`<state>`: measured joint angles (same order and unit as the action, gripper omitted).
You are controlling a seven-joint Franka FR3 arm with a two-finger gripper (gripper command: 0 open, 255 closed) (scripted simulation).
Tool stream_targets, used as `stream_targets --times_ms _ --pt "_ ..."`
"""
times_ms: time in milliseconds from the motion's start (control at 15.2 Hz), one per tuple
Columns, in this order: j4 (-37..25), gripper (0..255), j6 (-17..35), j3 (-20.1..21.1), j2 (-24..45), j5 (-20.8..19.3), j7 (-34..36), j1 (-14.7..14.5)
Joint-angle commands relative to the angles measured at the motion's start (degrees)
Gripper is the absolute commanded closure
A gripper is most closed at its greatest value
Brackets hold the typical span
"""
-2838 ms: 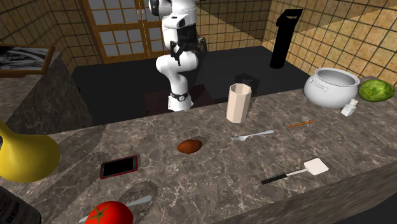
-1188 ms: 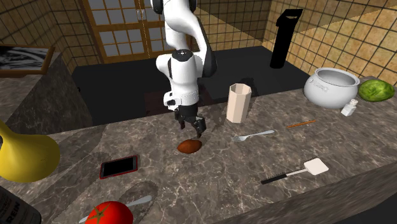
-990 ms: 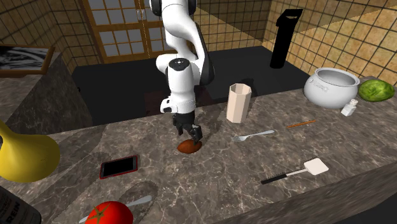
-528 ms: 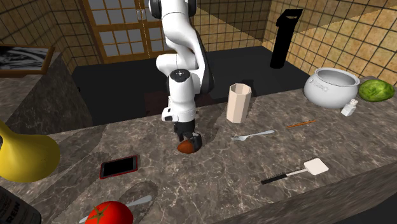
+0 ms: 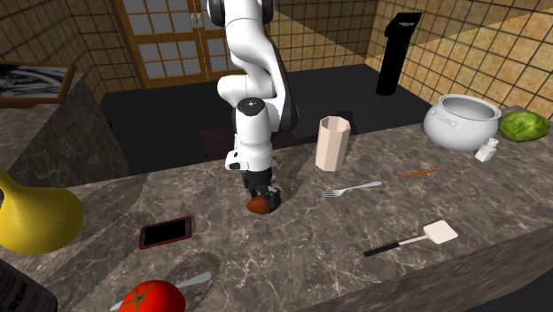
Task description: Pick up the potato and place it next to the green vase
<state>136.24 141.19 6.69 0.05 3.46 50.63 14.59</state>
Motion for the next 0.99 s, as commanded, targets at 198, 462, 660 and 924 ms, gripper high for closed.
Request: stream_targets --times_ms 198,462,660,924 --pt "0.0 255 0.0 0.0 0.0 0.0 0.0 0.0" --pt "0.1 255 0.0 0.0 0.0 0.0 0.0 0.0" --pt "-0.5 255 -1.6 0.0 -1.1 0.1 0.0 0.0" --pt "-1.6 255 -4.8 -0.1 -3.1 0.2 0.0 0.0"
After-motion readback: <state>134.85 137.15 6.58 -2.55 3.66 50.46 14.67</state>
